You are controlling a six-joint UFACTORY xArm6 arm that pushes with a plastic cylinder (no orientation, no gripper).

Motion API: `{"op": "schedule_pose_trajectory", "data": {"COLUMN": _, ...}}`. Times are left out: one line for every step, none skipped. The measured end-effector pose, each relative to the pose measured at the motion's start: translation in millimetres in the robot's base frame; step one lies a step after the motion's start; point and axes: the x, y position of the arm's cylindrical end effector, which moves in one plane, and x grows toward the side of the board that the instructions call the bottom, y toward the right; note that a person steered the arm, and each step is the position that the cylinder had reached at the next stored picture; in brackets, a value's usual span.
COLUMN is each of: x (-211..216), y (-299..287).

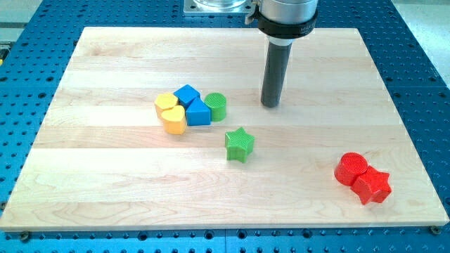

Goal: Separate the blue blocks and yellow blocks

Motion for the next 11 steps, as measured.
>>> {"op": "schedule_pose_trajectory", "data": {"x": 5.3, "y": 4.8}}
{"op": "schedule_pose_trajectory", "data": {"x": 19.4, "y": 4.9}}
{"op": "schedule_pose_trajectory", "data": {"x": 29.1, "y": 10.9}}
{"op": "schedule_pose_trajectory", "data": {"x": 36.0, "y": 7.0}}
{"op": "schedule_pose_trajectory", "data": {"x": 69.5, "y": -34.0}}
{"op": "schedule_pose_trajectory", "data": {"x": 83.7, "y": -72.1}}
{"op": "schedule_pose_trajectory", "data": {"x": 60.9, "y": -88.9}}
{"op": "schedule_pose_trajectory", "data": {"x": 33.7, "y": -113.6}}
{"op": "schedule_pose_trajectory", "data": {"x": 4.6, "y": -136.2}}
{"op": "schedule_pose_trajectory", "data": {"x": -16.6, "y": -175.0}}
{"op": "schedule_pose_trajectory", "data": {"x": -15.6, "y": -213.7}}
